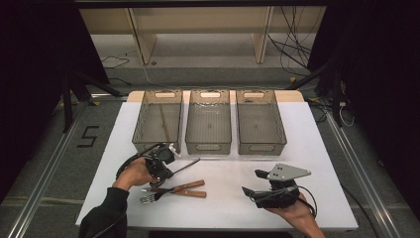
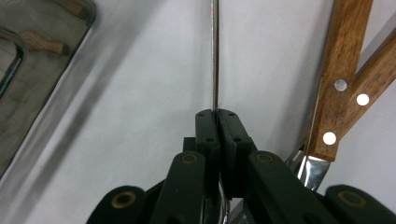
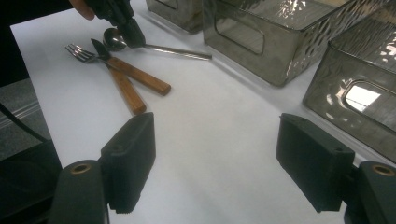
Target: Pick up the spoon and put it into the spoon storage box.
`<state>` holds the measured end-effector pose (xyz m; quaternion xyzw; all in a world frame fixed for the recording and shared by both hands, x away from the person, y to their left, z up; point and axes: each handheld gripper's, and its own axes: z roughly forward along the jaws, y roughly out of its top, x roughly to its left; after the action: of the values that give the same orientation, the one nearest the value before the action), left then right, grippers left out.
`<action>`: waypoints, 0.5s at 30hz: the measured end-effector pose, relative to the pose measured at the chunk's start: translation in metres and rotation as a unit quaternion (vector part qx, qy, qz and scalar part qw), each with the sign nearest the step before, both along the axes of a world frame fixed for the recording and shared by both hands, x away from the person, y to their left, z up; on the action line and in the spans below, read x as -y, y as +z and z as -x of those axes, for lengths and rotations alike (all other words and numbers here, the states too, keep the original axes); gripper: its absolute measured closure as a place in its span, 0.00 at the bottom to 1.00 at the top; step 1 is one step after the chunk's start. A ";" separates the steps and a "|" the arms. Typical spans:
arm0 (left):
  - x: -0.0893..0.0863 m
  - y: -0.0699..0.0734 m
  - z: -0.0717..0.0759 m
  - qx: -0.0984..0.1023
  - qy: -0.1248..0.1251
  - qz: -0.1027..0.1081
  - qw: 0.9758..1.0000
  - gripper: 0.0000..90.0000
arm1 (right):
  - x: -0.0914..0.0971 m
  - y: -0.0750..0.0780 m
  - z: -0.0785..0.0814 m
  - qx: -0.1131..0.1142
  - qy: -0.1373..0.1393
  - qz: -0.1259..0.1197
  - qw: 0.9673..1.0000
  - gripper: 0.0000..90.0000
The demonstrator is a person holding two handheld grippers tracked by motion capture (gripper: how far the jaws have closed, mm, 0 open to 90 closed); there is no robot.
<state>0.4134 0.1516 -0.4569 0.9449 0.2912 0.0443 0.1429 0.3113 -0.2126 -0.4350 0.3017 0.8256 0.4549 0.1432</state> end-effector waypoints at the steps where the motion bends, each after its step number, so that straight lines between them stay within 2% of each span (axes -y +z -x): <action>1: 0.000 0.000 0.000 -0.003 -0.001 0.006 1.000 0.97 | 0.000 0.000 0.000 -0.001 0.000 -0.001 1.000 0.32; 5: 0.002 0.001 0.001 -0.003 -0.005 -0.004 1.000 0.98 | 0.000 0.000 0.000 0.000 0.000 -0.001 1.000 0.32; 12: 0.003 0.000 0.002 0.003 -0.003 0.000 1.000 0.98 | 0.001 0.001 0.000 0.001 0.001 -0.001 1.000 0.32; 15: 0.002 0.000 0.001 0.006 -0.011 0.001 1.000 0.99 | 0.001 0.002 0.000 0.004 0.001 -0.002 1.000 0.32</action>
<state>0.4122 0.1494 -0.4566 0.9476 0.2800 0.0477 0.1461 0.3110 -0.2137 -0.4329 0.2991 0.8246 0.4577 0.1452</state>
